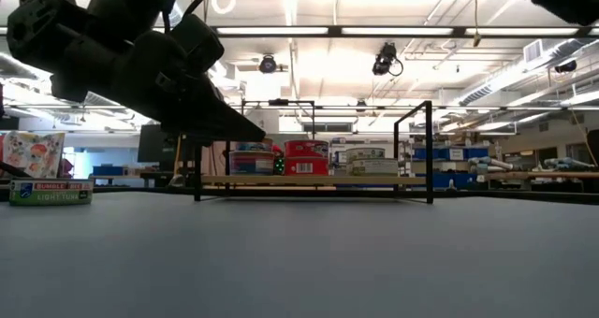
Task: Stack canned seafood by type on shelf
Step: Stack the blue tuna can on top of the other blue tuna can on the shelf
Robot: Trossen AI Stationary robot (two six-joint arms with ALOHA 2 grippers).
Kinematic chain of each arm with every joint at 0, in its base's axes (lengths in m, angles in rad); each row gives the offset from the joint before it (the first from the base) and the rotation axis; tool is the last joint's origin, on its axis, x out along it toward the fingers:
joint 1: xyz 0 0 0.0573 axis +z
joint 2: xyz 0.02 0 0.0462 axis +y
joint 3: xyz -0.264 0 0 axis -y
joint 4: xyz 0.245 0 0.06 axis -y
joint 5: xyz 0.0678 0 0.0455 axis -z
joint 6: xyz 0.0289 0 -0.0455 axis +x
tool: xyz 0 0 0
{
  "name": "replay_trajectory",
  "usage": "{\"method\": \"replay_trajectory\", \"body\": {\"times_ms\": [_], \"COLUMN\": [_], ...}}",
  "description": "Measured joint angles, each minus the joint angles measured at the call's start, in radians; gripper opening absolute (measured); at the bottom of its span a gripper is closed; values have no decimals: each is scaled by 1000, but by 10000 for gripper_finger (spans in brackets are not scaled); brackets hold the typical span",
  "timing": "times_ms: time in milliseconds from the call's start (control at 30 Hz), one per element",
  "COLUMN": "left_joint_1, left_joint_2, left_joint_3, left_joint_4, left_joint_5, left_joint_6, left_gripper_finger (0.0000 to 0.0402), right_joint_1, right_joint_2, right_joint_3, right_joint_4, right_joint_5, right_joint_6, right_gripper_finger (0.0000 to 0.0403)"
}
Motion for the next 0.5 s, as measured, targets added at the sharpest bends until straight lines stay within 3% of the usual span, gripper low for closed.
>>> {"method": "replay_trajectory", "body": {"times_ms": [500], "left_joint_1": [17], "left_joint_2": [0], "left_joint_3": [0], "left_joint_4": [-19], "left_joint_5": [18], "left_joint_6": [28], "left_gripper_finger": [6], "right_joint_1": [37], "right_joint_2": [25], "right_joint_3": [-92], "right_joint_4": [30], "right_joint_5": [-56], "right_joint_6": [40], "right_gripper_finger": [140]}}
